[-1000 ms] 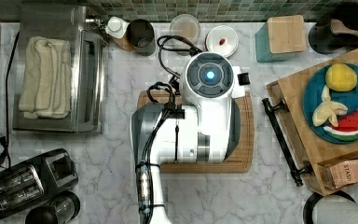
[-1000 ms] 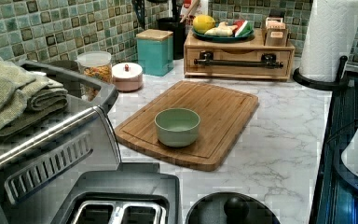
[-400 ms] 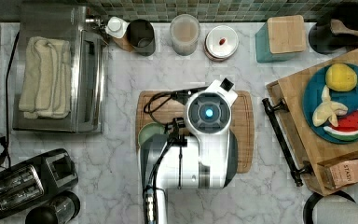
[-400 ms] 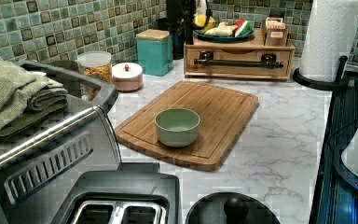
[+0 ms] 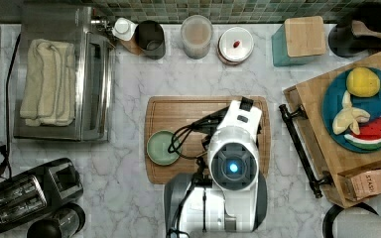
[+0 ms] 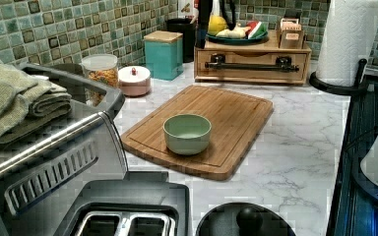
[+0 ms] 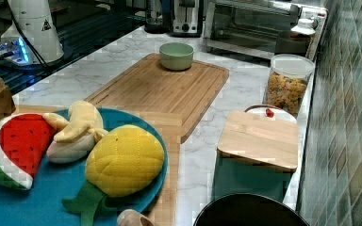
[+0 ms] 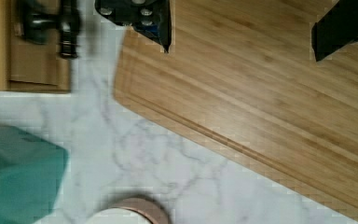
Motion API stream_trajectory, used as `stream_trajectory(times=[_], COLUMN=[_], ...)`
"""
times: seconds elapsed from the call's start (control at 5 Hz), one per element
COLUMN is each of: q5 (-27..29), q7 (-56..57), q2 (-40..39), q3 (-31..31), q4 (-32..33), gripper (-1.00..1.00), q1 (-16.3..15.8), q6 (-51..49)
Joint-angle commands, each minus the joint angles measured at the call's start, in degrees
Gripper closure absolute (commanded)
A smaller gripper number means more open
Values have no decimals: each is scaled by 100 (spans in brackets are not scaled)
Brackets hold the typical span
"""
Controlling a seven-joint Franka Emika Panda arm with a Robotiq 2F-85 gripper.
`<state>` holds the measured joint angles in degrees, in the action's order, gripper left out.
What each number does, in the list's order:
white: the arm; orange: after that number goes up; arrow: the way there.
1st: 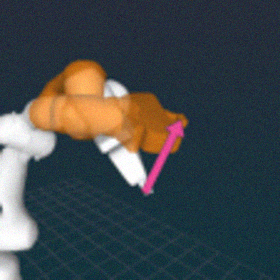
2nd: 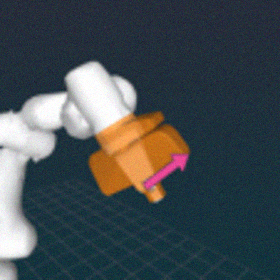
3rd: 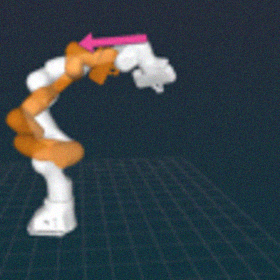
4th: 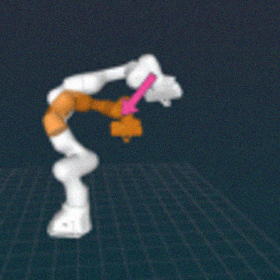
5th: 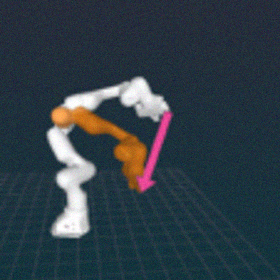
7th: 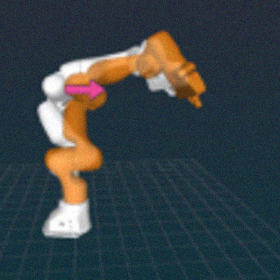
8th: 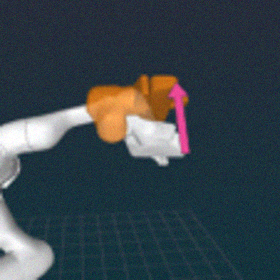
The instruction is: Open the drawer.
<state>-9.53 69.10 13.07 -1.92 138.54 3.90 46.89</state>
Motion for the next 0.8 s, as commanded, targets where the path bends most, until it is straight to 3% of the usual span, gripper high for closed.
stream_trajectory(times=[0.2,0.8], q5=[82,218], q7=[1575,2088], q2=[-389,-568], q3=[-947,-1371], q4=[-63,205], gripper=[-100,-100], q1=[438,454], q6=[273,958])
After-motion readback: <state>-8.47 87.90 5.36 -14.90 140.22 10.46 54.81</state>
